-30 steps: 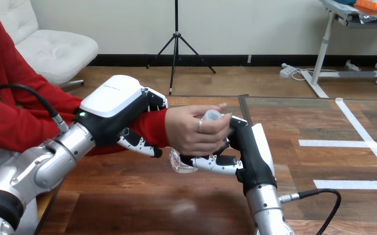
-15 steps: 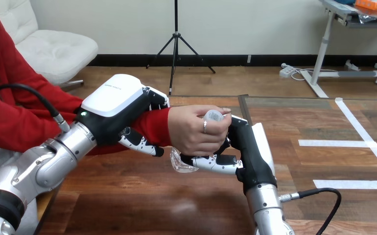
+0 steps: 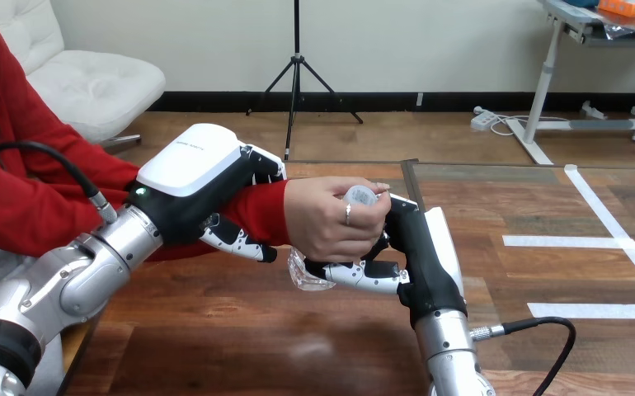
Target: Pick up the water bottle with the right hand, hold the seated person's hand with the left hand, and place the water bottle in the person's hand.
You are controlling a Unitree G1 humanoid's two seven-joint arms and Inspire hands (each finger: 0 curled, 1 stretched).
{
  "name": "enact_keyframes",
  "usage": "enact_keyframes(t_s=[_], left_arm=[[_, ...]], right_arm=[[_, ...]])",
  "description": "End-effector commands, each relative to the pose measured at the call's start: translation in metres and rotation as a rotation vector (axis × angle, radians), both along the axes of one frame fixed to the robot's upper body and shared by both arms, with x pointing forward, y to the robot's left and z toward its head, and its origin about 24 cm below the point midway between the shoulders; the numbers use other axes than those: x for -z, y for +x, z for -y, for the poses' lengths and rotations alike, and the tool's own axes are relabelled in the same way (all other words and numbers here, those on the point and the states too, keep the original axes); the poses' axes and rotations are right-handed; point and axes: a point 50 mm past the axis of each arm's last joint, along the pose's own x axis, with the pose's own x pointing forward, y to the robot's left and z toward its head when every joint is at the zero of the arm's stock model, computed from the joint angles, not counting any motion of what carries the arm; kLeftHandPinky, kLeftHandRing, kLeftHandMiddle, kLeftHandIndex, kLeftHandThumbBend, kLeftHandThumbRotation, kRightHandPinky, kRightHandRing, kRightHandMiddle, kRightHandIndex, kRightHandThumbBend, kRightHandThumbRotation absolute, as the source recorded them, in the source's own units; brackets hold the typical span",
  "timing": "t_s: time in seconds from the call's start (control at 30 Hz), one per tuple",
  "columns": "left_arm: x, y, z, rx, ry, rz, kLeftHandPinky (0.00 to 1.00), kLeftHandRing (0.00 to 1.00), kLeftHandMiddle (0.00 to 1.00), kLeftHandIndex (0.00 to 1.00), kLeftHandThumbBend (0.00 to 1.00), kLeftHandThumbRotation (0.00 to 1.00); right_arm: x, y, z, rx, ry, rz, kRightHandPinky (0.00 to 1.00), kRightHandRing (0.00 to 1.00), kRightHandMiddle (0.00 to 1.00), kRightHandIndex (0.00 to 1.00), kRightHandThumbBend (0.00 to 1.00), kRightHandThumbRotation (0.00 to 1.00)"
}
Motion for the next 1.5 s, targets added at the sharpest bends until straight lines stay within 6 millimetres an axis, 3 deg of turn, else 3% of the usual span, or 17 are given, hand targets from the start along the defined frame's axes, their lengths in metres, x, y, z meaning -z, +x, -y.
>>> enact_keyframes(t_s=[0.0,0.7,0.9,1.1,1.27,1.47], left_arm=[[-0.036,0.012,0.021,0.072,-0.085,0.135,0.30,0.35,0.42,0.43,0.77,0.01],[-0.033,0.011,0.016,0.061,-0.081,0.131,0.35,0.40,0.46,0.47,0.80,0.08],[-0.032,0.011,0.015,0.052,-0.080,0.130,0.41,0.46,0.51,0.52,0.83,0.15],[-0.032,0.010,0.013,0.047,-0.068,0.144,0.48,0.53,0.58,0.61,0.84,0.24],[-0.032,0.009,0.011,0.044,-0.065,0.149,0.54,0.60,0.67,0.71,0.86,0.39],[-0.033,0.007,0.011,0.038,-0.061,0.163,0.63,0.72,0.79,0.83,0.93,0.49]], right_arm=[[-0.043,0.022,-0.013,-0.020,0.034,0.170,0.35,0.40,0.52,0.52,0.84,0.00],[-0.043,0.022,-0.011,-0.016,0.024,0.155,0.36,0.41,0.54,0.53,0.85,0.00],[-0.041,0.022,-0.010,-0.023,-0.018,0.127,0.39,0.47,0.59,0.57,0.87,0.00],[-0.038,0.022,-0.008,-0.039,-0.081,0.072,0.52,0.63,0.69,0.68,0.88,0.05],[-0.037,0.021,-0.005,-0.061,-0.126,0.054,0.72,0.80,0.81,0.82,0.91,0.19],[-0.034,0.019,-0.001,-0.090,-0.118,0.006,0.90,0.94,0.94,0.96,0.98,0.35]])
